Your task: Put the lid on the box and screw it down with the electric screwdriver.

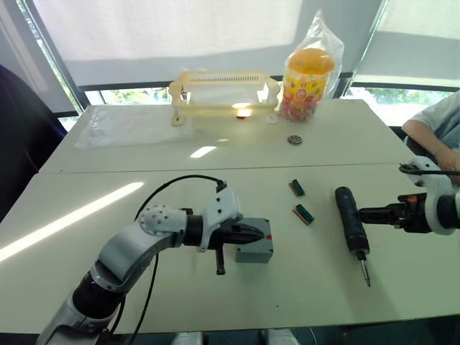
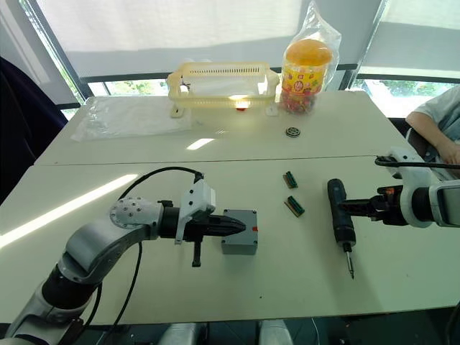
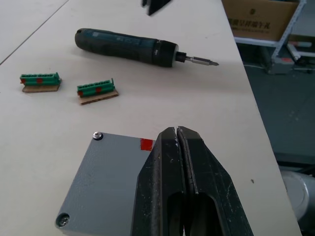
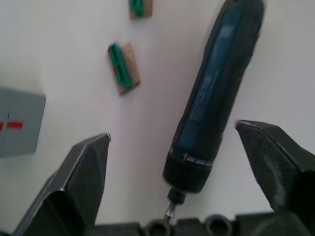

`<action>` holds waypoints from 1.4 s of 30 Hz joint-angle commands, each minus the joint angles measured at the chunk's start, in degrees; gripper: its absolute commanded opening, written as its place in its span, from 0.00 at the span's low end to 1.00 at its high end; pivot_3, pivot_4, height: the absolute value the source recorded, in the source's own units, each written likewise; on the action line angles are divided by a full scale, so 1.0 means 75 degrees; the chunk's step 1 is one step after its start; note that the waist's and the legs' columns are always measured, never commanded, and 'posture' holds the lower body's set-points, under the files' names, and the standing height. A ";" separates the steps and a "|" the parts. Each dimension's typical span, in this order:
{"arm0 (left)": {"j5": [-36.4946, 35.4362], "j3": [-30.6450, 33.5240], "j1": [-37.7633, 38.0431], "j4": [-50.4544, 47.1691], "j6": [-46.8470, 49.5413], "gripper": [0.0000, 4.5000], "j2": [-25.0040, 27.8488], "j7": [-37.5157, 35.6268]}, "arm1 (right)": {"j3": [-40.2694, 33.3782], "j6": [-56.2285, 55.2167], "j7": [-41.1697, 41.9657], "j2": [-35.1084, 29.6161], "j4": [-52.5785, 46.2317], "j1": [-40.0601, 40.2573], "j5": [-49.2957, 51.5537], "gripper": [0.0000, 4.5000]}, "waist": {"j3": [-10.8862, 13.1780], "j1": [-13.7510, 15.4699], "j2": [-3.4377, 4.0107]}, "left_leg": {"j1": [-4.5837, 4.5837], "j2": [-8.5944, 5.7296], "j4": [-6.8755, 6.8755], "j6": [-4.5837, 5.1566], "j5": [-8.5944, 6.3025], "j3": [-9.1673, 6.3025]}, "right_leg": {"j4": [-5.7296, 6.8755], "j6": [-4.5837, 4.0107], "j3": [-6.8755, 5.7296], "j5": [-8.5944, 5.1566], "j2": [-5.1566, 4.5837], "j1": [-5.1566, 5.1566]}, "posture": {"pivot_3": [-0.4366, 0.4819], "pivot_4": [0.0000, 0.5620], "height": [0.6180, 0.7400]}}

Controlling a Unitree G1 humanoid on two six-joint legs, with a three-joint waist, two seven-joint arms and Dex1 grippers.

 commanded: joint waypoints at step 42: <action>0.0064 -0.0423 -0.0465 0.0123 -0.0021 0.00 0.0831 -0.0272 | -0.2669 -0.0510 -0.3886 0.3215 0.0890 -0.0987 -0.1382 0.39 | -0.0074 -0.0009 -0.0060 | 0.0000 -0.0009 0.0018 0.0000 0.0000 0.0020 | -0.0018 -0.0003 0.0021 0.0008 -0.0006 0.0012 | 0.48 0.27 1.00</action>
